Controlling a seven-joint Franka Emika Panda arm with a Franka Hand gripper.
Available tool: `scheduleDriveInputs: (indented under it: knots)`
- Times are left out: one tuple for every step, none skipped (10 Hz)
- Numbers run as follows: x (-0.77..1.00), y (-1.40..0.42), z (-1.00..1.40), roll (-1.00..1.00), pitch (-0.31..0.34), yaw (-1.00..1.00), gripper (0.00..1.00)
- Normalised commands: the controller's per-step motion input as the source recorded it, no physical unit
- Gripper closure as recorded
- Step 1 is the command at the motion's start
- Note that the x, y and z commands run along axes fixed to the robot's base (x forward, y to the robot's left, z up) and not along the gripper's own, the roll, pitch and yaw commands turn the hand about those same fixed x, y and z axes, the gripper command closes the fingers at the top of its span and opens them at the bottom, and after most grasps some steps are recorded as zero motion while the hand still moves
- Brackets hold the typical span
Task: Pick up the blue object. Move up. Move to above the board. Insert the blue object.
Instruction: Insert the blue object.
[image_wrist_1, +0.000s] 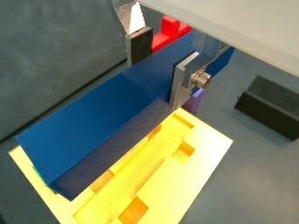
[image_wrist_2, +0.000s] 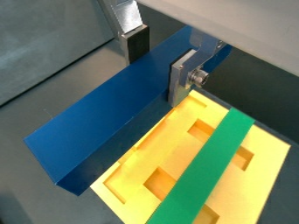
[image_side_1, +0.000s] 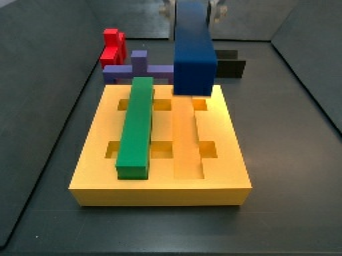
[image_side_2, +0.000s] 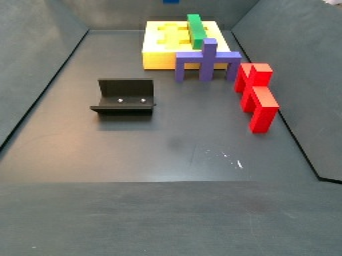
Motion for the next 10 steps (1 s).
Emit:
scheduleDriveInputs:
  knots:
    - [0.0, -0.15, -0.83, 0.18, -0.146, 0.0, 1.0]
    - [0.0, -0.15, -0.79, 0.15, -0.187, 0.0, 1.0]
    - [0.0, -0.09, -0.84, 0.12, -0.153, 0.0, 1.0]
    - [0.0, -0.08, -0.78, 0.1, -0.151, 0.0, 1.0]
    - [0.0, -0.08, -0.71, 0.08, -0.167, 0.0, 1.0]
    - [0.0, 0.0, -0.69, 0.0, -0.156, 0.0, 1.0]
    - [0.0, -0.01, -0.67, 0.0, -0.17, 0.0, 1.0]
    - [0.0, -0.02, -0.65, 0.0, -0.18, 0.0, 1.0]
    - [0.0, -0.05, -0.61, 0.02, -0.183, 0.0, 1.0]
    - [0.0, -0.14, -0.33, 0.1, -0.073, 0.01, 1.0]
